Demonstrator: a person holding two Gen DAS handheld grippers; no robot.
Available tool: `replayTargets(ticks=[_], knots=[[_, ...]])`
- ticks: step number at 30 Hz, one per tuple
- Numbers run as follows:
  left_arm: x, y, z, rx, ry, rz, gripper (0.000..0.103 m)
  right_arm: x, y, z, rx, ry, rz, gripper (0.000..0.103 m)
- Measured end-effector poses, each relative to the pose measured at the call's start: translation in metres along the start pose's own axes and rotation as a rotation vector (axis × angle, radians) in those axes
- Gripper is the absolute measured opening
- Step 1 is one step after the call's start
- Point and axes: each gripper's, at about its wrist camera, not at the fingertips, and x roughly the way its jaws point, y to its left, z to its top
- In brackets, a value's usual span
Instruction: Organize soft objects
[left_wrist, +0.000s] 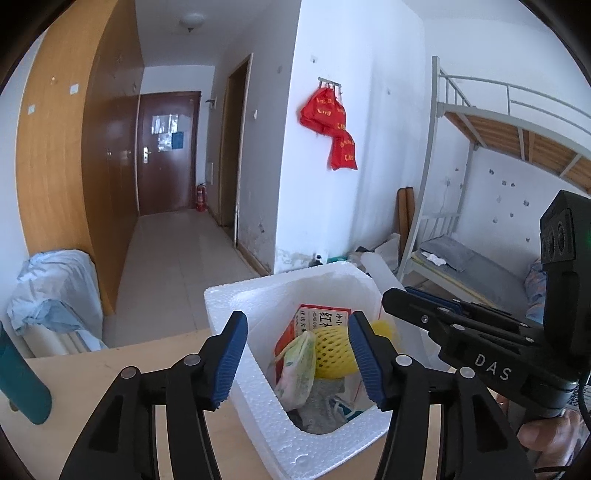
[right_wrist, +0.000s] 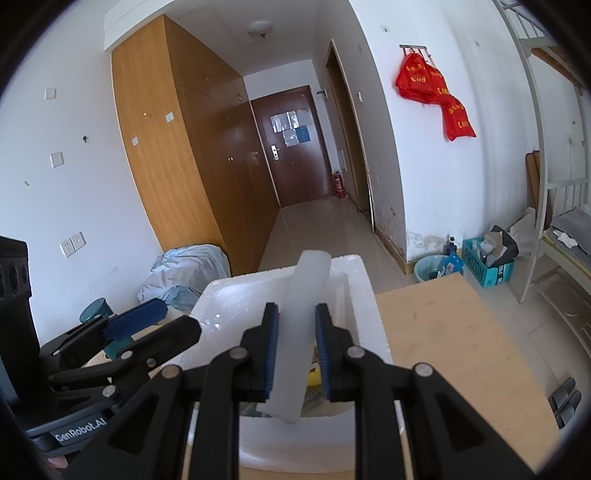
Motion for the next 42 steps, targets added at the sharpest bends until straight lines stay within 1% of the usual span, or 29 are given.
replayTargets(ticks=[2, 11, 13, 14, 16, 18, 20, 23, 27, 34, 36, 38, 40, 41, 42], knots=[[-0.001, 0.002, -0.001, -0.006, -0.001, 0.008, 0.062, 0.000, 0.000, 0.000, 0.002, 0.000, 0.000, 0.023], [-0.004, 0.008, 0.005, -0.032, -0.008, 0.008, 0.062, 0.015, -0.003, -0.002, 0.004, 0.028, 0.002, 0.023], [-0.004, 0.011, 0.006, -0.033, -0.007, 0.010, 0.062, 0.018, -0.005, -0.002, 0.008, 0.033, 0.008, 0.025], [-0.004, 0.012, 0.006, -0.037, -0.006, 0.013, 0.062, 0.019, -0.006, -0.002, 0.009, 0.034, 0.009, 0.028], [-0.004, 0.013, 0.006, -0.039, -0.003, 0.009, 0.062, 0.021, -0.007, -0.001, 0.012, 0.038, 0.006, 0.036], [-0.005, 0.013, 0.005, -0.037, -0.003, 0.012, 0.062, 0.020, -0.007, -0.001, 0.015, 0.038, 0.005, 0.055], [-0.005, 0.012, 0.005, -0.033, -0.005, 0.011, 0.062, 0.017, -0.006, -0.001, 0.005, 0.029, 0.009, 0.057], [-0.007, 0.012, 0.005, -0.031, -0.008, 0.014, 0.062, 0.011, -0.004, 0.000, 0.004, 0.008, 0.010, 0.057], [-0.009, 0.014, 0.007, -0.047, -0.011, 0.022, 0.062, 0.009, -0.004, 0.000, 0.007, 0.003, 0.016, 0.057], [-0.031, 0.012, -0.004, -0.044, -0.005, 0.050, 0.062, -0.003, 0.007, -0.003, -0.029, -0.008, -0.002, 0.058], [-0.039, 0.013, -0.008, -0.044, -0.005, 0.066, 0.062, -0.010, 0.014, -0.007, -0.044, -0.016, 0.005, 0.066], [-0.050, 0.014, -0.011, -0.050, -0.007, 0.079, 0.062, -0.018, 0.020, -0.010, -0.051, -0.017, 0.013, 0.068], [-0.063, 0.016, -0.015, -0.060, -0.009, 0.092, 0.063, -0.023, 0.022, -0.011, -0.054, -0.018, 0.017, 0.073], [-0.069, 0.017, -0.018, -0.062, -0.007, 0.100, 0.064, -0.026, 0.024, -0.013, -0.054, -0.017, 0.018, 0.076], [-0.075, 0.017, -0.020, -0.068, -0.007, 0.112, 0.068, -0.028, 0.025, -0.015, -0.055, -0.010, 0.018, 0.077]])
